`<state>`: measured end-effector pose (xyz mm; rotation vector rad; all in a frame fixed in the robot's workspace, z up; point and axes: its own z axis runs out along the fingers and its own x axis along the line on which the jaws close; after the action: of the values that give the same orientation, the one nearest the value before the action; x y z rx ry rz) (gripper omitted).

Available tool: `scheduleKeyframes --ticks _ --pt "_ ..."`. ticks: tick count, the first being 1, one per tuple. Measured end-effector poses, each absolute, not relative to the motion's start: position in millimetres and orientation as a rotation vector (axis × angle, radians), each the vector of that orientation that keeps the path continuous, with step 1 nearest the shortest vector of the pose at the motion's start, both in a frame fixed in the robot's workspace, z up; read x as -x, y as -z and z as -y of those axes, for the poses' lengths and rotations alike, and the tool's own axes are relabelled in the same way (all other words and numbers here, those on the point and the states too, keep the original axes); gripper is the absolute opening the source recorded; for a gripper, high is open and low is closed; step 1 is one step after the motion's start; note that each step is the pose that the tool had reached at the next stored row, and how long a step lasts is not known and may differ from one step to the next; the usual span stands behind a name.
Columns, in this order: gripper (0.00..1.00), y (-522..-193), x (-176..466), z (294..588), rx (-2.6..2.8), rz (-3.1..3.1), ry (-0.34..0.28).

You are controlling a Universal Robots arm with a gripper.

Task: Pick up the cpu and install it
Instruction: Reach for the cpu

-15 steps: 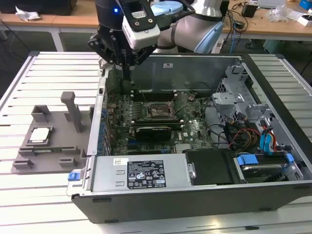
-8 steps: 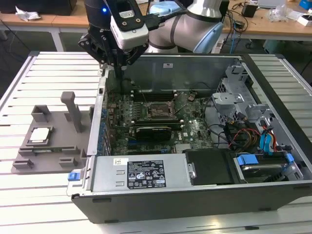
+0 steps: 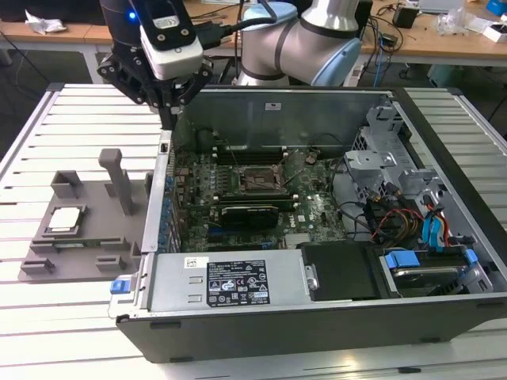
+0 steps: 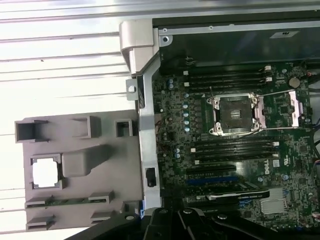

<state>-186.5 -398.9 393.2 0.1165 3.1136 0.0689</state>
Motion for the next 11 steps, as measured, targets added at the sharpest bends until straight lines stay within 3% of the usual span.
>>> scheduleKeyframes --ticks 11 --pt "0.11 -393 214 399 -0.117 -3.114 -0.069"
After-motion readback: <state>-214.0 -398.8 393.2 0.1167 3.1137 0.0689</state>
